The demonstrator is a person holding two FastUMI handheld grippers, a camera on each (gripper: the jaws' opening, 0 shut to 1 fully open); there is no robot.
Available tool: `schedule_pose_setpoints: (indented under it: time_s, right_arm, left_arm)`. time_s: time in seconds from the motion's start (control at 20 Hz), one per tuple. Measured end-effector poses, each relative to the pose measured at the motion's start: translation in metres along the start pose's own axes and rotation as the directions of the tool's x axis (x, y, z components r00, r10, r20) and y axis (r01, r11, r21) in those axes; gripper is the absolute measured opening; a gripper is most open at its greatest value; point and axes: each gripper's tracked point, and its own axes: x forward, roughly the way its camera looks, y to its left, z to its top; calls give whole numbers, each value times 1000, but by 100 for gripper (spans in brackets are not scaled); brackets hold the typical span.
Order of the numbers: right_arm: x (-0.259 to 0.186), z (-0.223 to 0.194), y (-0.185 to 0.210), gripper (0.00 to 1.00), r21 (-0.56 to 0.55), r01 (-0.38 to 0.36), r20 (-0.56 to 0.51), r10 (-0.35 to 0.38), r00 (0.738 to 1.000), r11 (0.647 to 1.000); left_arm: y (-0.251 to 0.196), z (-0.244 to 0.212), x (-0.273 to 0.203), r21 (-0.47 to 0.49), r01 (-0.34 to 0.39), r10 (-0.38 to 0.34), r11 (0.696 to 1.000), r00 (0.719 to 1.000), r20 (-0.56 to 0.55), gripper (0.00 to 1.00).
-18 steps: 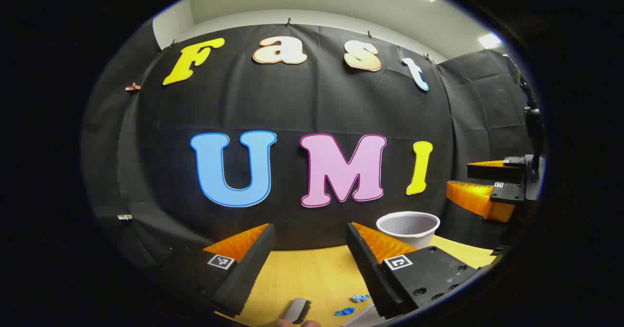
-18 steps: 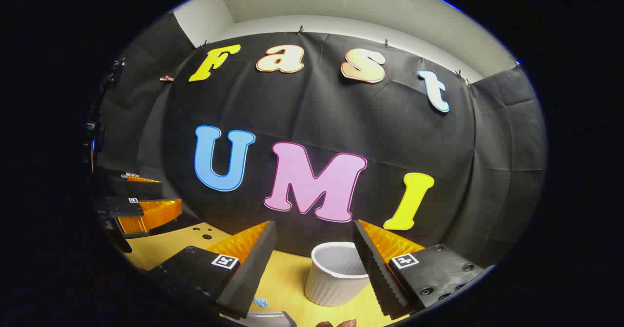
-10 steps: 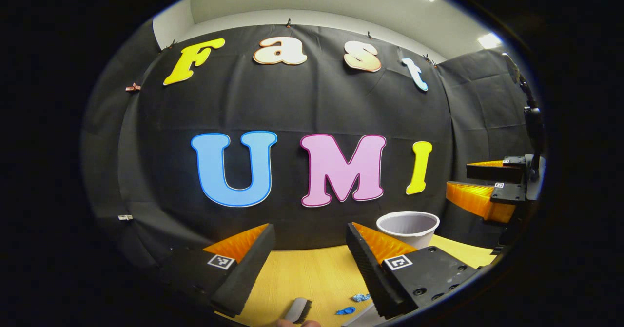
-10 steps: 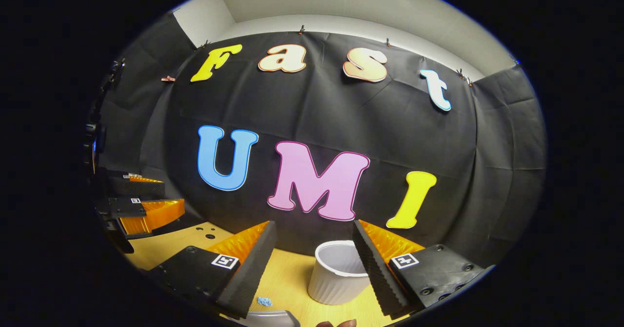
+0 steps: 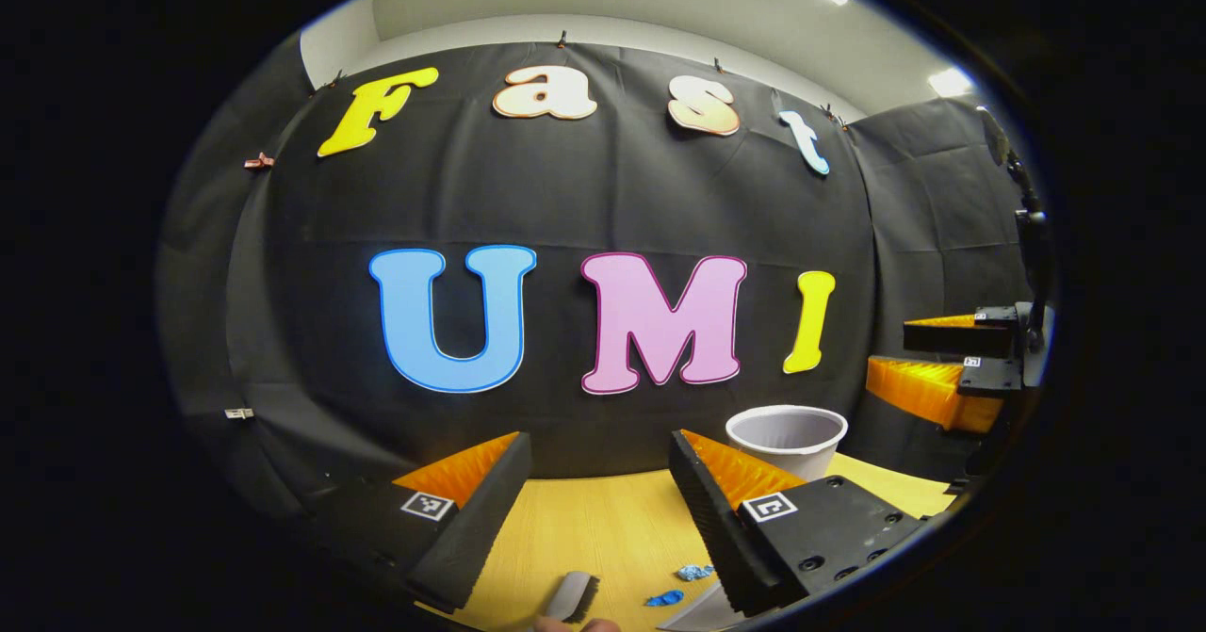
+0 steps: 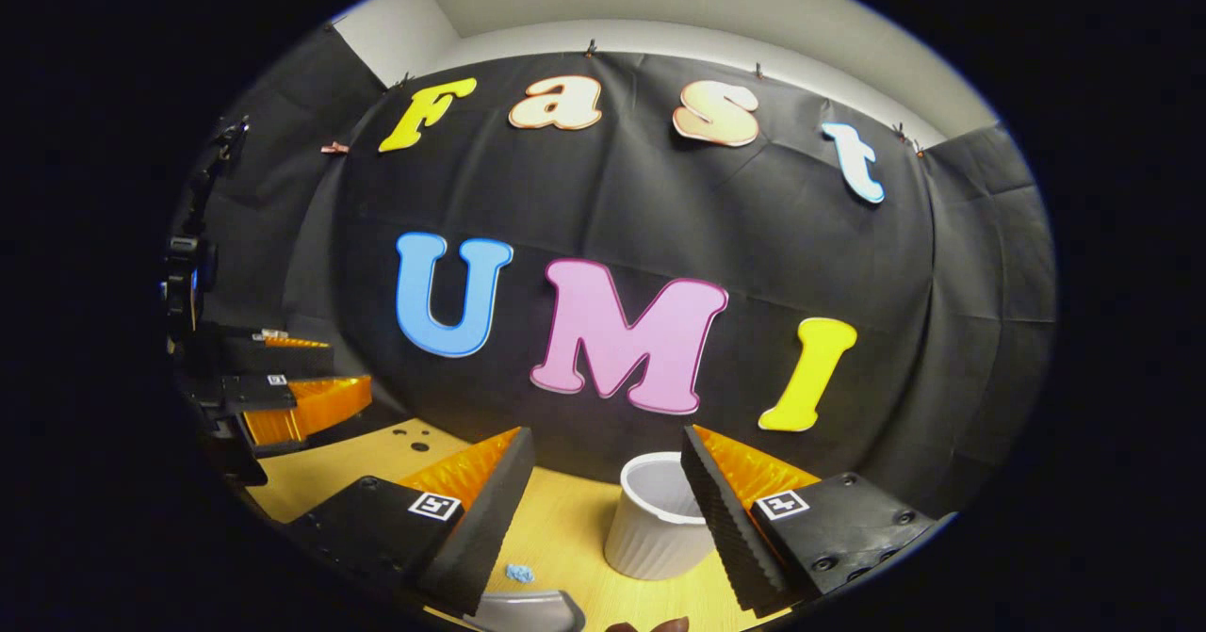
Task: Pick up the small broom and dustpan from the desktop, sweep the trash into the dustpan with the broom, and then empty the trash into the garbage bin.
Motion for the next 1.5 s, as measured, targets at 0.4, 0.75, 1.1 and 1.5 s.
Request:
schedule_pose_setpoints:
  time_s: [0.4, 0.75, 1.1, 1.5]
  right_arm:
    - [-61, -172, 35, 98, 56, -213, -529, 210, 822, 976]
    - [-119, -281, 60, 98, 114, -342, -780, 297, 551, 933]
    - [-131, -361, 72, 98, 168, -354, -877, 303, 372, 920]
    - [-122, -410, 87, 96, 187, -343, -906, 296, 303, 921]
  left_arm:
    - [8, -16, 4, -6, -18, 18, 1000, 999, -38, 95]
    - [10, -30, 4, 4, -21, 21, 1000, 998, -65, 95]
    - [20, -34, 3, 13, -45, 46, 999, 996, -75, 95]
    - [34, -41, 1, 21, -75, 76, 997, 993, -92, 95]
